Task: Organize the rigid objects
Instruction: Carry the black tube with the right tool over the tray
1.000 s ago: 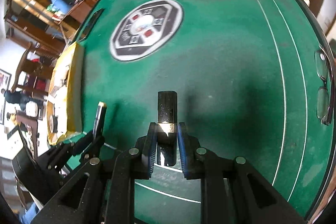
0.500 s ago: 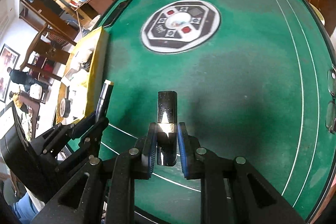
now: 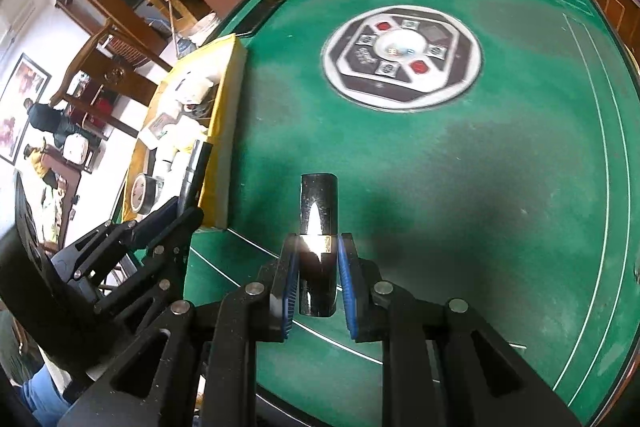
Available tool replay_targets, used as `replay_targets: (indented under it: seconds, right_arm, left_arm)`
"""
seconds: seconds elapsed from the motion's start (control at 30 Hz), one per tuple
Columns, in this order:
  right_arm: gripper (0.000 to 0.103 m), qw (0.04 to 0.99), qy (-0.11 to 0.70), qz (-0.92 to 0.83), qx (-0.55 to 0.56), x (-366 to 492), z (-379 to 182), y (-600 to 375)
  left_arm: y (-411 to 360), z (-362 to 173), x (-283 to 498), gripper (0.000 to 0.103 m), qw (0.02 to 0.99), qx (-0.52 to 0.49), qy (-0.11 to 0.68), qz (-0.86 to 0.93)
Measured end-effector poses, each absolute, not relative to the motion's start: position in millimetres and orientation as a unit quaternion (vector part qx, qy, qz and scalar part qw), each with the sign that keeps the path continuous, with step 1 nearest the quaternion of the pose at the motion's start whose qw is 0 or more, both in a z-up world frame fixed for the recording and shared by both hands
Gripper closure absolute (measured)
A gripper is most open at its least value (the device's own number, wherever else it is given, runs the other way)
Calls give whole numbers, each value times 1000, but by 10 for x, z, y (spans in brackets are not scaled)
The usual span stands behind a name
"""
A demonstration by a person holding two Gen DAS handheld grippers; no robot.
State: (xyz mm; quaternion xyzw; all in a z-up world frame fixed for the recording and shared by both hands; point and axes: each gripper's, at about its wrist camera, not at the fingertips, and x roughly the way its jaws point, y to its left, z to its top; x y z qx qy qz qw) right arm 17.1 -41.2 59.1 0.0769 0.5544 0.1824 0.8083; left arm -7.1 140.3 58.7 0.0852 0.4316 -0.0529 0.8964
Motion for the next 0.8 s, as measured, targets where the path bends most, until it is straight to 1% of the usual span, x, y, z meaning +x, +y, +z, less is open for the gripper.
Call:
replay_targets:
  seconds: [0.3,0.5,0.8]
  right_arm:
    - [84,810,544,215,45,327,703,35]
    - [84,806,540,242,21,462,760,478]
    - [84,788,554,270,-2,663,592,1142]
  left_arm:
    - [2049,689,100,88,902,13,432,-10]
    - [2508,598,257,88,892,-30,451,15]
    - [2785,417,382,88,880,-40,473,14]
